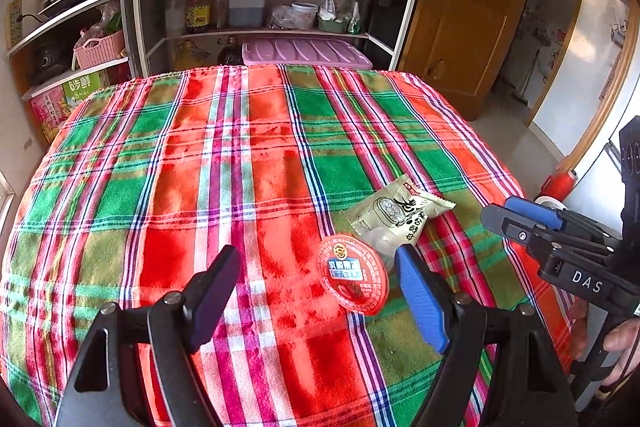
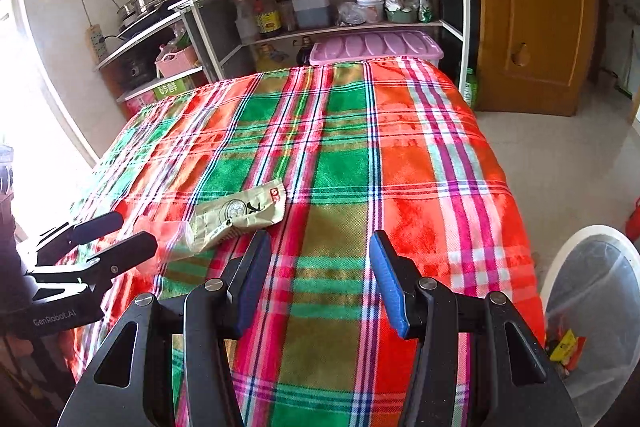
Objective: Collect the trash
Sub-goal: 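Grasp the red-lidded cup with the left tool while the right tool grasps the beige noodle packet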
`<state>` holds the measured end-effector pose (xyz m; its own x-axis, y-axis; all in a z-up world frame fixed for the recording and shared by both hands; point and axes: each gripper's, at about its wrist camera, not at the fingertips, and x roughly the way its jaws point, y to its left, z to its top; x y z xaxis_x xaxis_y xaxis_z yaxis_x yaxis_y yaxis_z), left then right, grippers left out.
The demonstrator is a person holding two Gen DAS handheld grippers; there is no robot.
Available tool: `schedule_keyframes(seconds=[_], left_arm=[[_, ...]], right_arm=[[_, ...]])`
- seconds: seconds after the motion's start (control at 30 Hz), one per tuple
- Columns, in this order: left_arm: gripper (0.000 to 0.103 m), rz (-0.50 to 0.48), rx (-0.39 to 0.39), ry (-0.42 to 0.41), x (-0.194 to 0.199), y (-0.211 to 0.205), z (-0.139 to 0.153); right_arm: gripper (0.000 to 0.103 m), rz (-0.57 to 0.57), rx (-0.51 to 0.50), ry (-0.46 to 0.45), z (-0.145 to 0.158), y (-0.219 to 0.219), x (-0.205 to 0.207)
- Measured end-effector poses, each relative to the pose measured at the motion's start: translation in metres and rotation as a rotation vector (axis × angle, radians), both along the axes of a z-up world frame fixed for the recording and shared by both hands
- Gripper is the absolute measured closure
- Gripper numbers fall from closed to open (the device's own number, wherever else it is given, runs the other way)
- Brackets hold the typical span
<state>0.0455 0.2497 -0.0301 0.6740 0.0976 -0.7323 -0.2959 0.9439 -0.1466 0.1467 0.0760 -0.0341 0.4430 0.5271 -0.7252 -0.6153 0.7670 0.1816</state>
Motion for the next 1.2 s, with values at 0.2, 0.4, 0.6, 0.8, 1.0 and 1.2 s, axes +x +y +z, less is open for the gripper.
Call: schedule_keyframes(seconds=[0.2,0.4,0.6,0.8,1.0,1.2], left_arm=[[0.022,-0.015,-0.026,-0.013,0.005,0.006,-0.002],[0.024,-0.034,-0.038,-0.007,0.009,0.007,-0.006],[0.041,-0.056,-0.071,-0.013,0.011,0.006,-0.007],[0.053,-0.068,-0.080,-0.018,0.011,0.005,-0.006],[0.058,-0.068,-0.082,-0.011,0.012,0.006,-0.008],[0.058,-0.065,-0.084,-0.012,0.012,0.006,-0.009]], right_arm=[[0.051,0.048,0.037,0.031,-0.002,0.019,0.010],[0.051,0.071,0.053,0.080,-0.009,0.029,0.016],[0.051,0.091,0.041,0.098,-0.014,0.035,0.017],[0.051,0.106,0.050,0.125,-0.017,0.044,0.022],[0.062,0.111,0.036,0.117,-0.021,0.050,0.021],[0.067,0.123,0.026,0.108,-0.022,0.054,0.019]])
